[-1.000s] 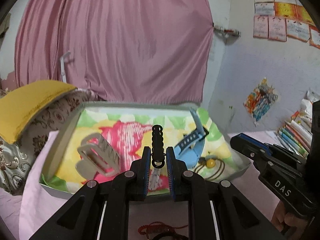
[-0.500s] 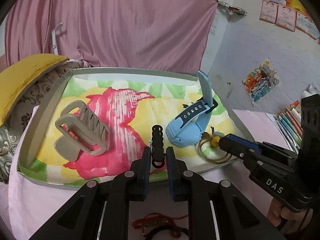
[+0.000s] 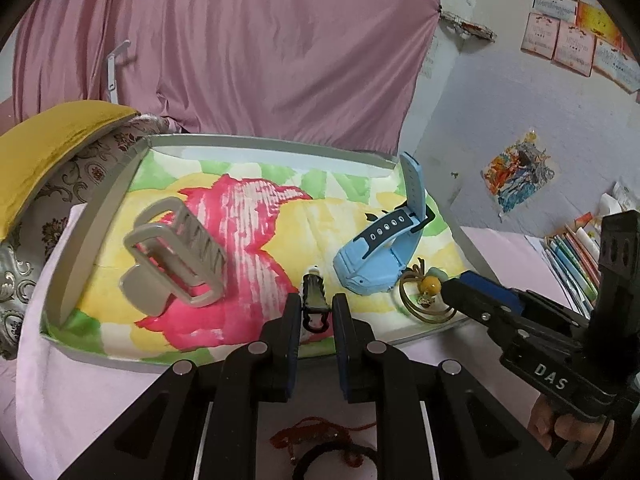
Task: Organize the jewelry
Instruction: 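Place the black bracelet in the tray with the left tool while the right tool drops the charm there, then withdraw both open tools from the tray toward the items on the bed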
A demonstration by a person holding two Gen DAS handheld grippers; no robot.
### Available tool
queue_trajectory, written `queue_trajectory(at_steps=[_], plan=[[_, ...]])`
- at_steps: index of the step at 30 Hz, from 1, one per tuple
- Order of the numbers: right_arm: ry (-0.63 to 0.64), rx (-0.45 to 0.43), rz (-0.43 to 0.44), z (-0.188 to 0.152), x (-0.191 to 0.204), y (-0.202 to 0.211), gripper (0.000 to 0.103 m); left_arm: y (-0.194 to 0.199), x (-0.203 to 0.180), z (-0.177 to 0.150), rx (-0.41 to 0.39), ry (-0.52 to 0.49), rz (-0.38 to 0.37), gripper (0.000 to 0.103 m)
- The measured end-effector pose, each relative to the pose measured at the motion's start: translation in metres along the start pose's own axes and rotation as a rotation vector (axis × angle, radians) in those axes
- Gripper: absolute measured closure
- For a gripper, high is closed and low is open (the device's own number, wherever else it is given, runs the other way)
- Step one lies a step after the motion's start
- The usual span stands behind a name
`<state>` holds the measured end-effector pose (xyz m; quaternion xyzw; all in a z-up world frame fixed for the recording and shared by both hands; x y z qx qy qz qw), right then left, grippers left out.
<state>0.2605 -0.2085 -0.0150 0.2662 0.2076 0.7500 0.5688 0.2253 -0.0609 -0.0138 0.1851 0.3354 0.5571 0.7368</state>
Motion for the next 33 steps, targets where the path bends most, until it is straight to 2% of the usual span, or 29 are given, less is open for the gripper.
queue_trajectory(at_steps=[4,6,7,9,10,12,14,15,17,18,20,23,26,33], plan=[[0.01,-0.073,-0.013,0.005,0.002,0.018,0.068,0.012,0.003,0.001,-0.039,-0.003,0.011,0.084],[0.012,-0.103,-0.018,0.007,0.004,0.025,0.057,0.021,0.006,0.002,-0.071,0.005,0.014,0.068],[0.013,-0.119,-0.018,0.007,0.005,0.029,0.055,0.025,0.008,0.002,-0.087,0.012,0.015,0.064],[0.019,-0.153,-0.015,0.009,0.008,0.038,0.045,0.035,0.013,0.003,-0.122,0.024,0.021,0.05],[0.021,-0.17,-0.016,0.009,0.009,0.042,0.041,0.04,0.016,0.004,-0.136,0.028,0.025,0.047],[0.027,-0.211,-0.016,0.01,0.012,0.052,0.027,0.051,0.022,0.005,-0.172,0.036,0.038,0.035],[0.042,-0.248,-0.007,0.011,0.018,0.062,0.024,0.06,0.027,0.005,-0.201,0.042,0.049,0.023],[0.051,-0.261,-0.004,0.011,0.021,0.065,0.018,0.066,0.031,0.005,-0.223,0.044,0.056,0.017],[0.066,-0.284,0.002,0.011,0.025,0.07,0.01,0.075,0.035,0.004,-0.251,0.037,0.071,0.01],[0.073,-0.294,0.006,0.01,0.027,0.073,0.009,0.079,0.037,0.003,-0.259,0.028,0.078,0.007],[0.096,-0.311,0.01,0.009,0.033,0.078,0.009,0.085,0.037,0.001,-0.279,0.008,0.092,0.006],[0.129,-0.322,0.013,0.006,0.04,0.08,0.002,0.097,0.04,-0.003,-0.312,-0.018,0.11,0.002],[0.157,-0.327,0.014,0.004,0.046,0.082,0.002,0.108,0.043,-0.008,-0.337,-0.031,0.118,0.002],[0.205,-0.275,0.023,-0.005,0.054,0.08,0.002,0.12,0.057,-0.021,-0.318,-0.022,0.145,0.001]])
Point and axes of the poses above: each gripper's, at about its wrist camera, not at the fingertips, and y roughly against the way its jaws point, x to its left, z to its top, the point moved 6 cm from there along -y, roughly the way its jaws point, and after that the axes turned 2 degrees about -z, right-handed, at the moved point
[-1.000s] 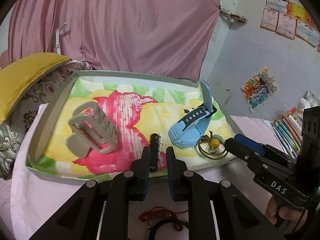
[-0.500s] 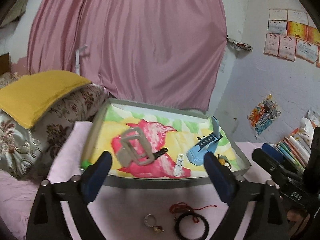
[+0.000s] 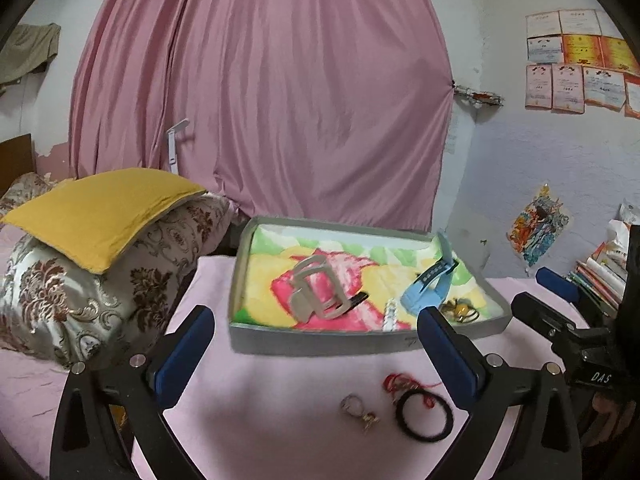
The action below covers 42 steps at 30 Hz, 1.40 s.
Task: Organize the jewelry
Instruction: 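Withdraw both open tools from the tray toward the items on the bed, then grasp the small silver charm with the left tool while the right tool grasps the black ring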
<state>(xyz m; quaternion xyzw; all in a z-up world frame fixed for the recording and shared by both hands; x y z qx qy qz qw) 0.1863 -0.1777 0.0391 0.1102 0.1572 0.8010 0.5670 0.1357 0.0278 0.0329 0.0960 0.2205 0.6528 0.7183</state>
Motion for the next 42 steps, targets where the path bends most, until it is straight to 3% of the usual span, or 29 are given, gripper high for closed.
queue_trajectory(at_steps=[15,24,34,39,42], plan=[[0.078,0.227,0.087,-0.031,0.02,-0.022,0.002,-0.008,0.015,-0.036,0.183,0.017,-0.001,0.001],[0.007,0.389,0.125,-0.055,0.017,-0.036,0.002,-0.017,0.011,-0.054,0.304,0.039,-0.028,0.001],[0.029,0.426,0.158,-0.062,0.027,-0.037,0.009,-0.021,0.01,-0.064,0.347,0.074,-0.055,0.001],[0.048,0.445,0.171,-0.064,0.034,-0.038,0.036,-0.021,0.004,-0.064,0.353,0.06,-0.08,0.002],[0.049,0.46,0.187,-0.065,0.036,-0.041,0.053,-0.022,0.0,-0.065,0.362,0.052,-0.11,0.012]])
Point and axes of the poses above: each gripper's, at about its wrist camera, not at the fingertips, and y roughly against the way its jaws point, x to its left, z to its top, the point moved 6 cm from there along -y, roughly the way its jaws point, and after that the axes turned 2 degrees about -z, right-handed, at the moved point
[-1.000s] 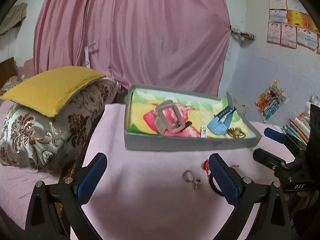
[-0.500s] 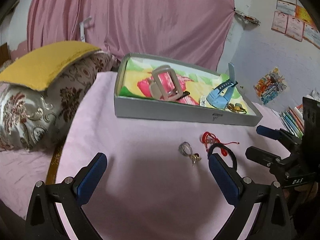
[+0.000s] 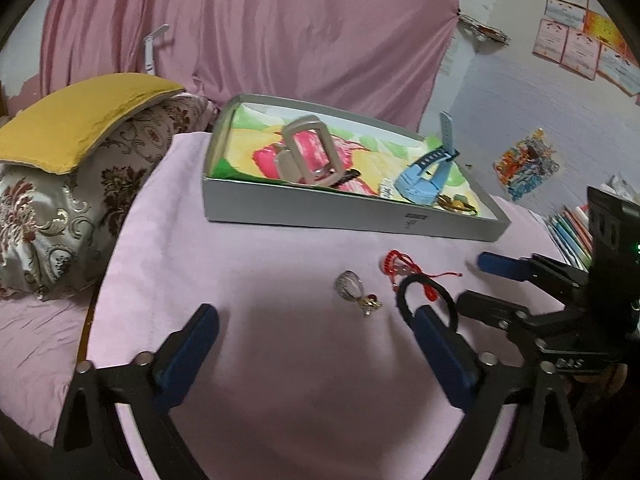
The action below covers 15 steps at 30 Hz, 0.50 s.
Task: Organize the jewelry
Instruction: 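Grasp the small silver charm with the left tool while the right tool grasps the black ring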
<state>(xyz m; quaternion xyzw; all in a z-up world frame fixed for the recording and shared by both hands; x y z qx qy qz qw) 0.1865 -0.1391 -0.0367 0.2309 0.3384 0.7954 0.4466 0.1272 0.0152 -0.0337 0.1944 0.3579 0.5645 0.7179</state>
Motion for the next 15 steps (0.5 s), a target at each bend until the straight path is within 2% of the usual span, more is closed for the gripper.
queue_trajectory(at_steps=[1,3,6,12,15], plan=[[0.0,0.003,0.004,0.0,0.0,0.0,0.056,-0.001,-0.001,0.0,0.004,-0.004,-0.006,0.014],[-0.001,0.012,0.016,-0.001,0.0,-0.002,0.067,-0.003,-0.003,-0.001,0.013,-0.009,-0.02,0.024],[0.005,0.022,0.032,-0.002,0.002,-0.005,0.076,-0.005,-0.009,-0.002,0.026,-0.023,-0.044,0.036],[0.022,0.032,0.05,0.0,0.008,-0.009,0.083,-0.01,-0.02,-0.001,0.042,-0.06,-0.074,0.061],[0.032,0.035,0.056,0.0,0.012,-0.01,0.084,-0.013,-0.026,-0.001,0.052,-0.083,-0.077,0.068]])
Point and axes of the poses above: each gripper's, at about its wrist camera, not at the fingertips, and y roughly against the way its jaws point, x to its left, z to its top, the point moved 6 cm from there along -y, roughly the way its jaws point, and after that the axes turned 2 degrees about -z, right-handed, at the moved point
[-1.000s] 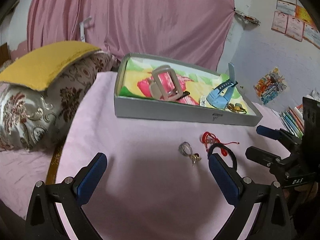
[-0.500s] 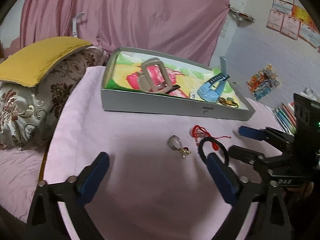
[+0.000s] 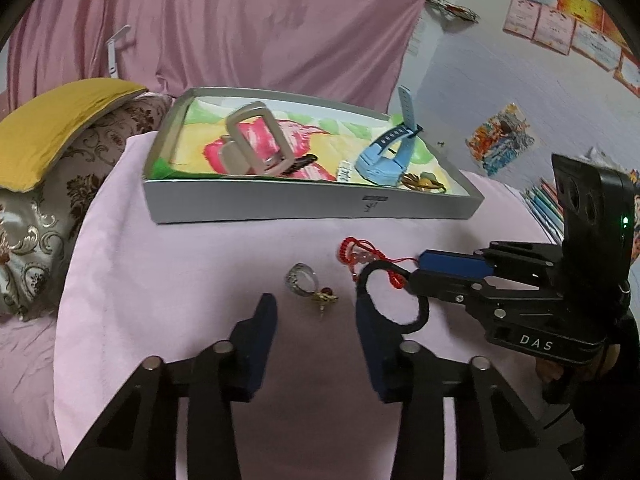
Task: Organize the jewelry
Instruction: 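Grasp the small silver charm with the left tool while the right tool grasps the black ring, then carry the charm into the tray with the left tool while the right tool drops the black ring there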
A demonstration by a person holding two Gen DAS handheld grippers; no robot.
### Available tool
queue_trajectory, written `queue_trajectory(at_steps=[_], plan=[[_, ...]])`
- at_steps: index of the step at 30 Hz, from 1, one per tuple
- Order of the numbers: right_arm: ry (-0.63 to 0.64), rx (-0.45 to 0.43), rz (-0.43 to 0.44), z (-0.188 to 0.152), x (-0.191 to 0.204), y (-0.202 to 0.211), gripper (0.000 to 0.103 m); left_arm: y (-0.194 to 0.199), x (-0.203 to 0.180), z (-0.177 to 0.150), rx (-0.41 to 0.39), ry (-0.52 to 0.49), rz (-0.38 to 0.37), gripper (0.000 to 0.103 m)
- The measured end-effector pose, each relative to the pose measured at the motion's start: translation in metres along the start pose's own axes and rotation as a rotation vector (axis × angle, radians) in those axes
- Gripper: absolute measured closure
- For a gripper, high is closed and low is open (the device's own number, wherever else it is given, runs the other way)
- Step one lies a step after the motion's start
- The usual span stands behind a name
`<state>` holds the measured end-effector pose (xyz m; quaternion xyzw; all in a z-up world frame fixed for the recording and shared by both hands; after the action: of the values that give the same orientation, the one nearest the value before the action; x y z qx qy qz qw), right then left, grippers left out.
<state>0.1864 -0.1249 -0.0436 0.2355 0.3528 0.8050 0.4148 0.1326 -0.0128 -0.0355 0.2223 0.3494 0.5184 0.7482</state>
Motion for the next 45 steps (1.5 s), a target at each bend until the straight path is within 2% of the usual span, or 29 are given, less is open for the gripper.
queue_trajectory(at_steps=[4,13,16,18,24,28,34,38,45], plan=[[0.015,0.004,0.008,0.001,0.004,-0.001,0.087,-0.004,-0.004,0.002,0.009,-0.011,-0.003,0.076],[0.043,0.024,0.018,0.004,0.009,-0.009,0.09,-0.013,-0.009,0.001,0.044,-0.031,-0.002,0.084],[0.047,0.025,0.018,0.004,0.009,-0.01,0.094,-0.014,-0.009,0.002,0.049,-0.037,0.007,0.09],[0.05,0.024,0.018,0.004,0.01,-0.009,0.097,-0.014,-0.009,0.002,0.051,-0.036,0.008,0.091],[0.061,-0.009,-0.009,0.004,0.009,-0.002,0.097,-0.013,-0.008,0.002,0.044,-0.03,0.007,0.091],[0.055,-0.044,-0.033,0.005,0.004,0.008,0.097,-0.007,-0.01,0.003,0.013,-0.031,0.006,0.091],[0.059,-0.119,-0.08,0.013,-0.001,0.03,0.097,0.005,-0.015,0.013,-0.078,-0.04,0.004,0.091],[0.055,-0.153,-0.071,0.016,-0.002,0.038,0.098,0.012,-0.017,0.018,-0.134,-0.043,0.008,0.092],[0.044,-0.128,-0.047,0.01,-0.001,0.032,0.098,0.015,-0.018,0.022,-0.155,-0.047,0.015,0.092]])
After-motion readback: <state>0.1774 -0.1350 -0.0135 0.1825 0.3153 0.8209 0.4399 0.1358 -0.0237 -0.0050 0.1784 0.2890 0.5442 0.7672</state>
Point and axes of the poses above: each gripper's, at about its wrist camera, not at the fingertips, and y roughly against the way its jaws point, x to its left, z to its top, the point moved 6 cm from there along -y, roughly the way its jaws point, and after that the axes turned 2 degrees about -z, right-handed, at the moved point
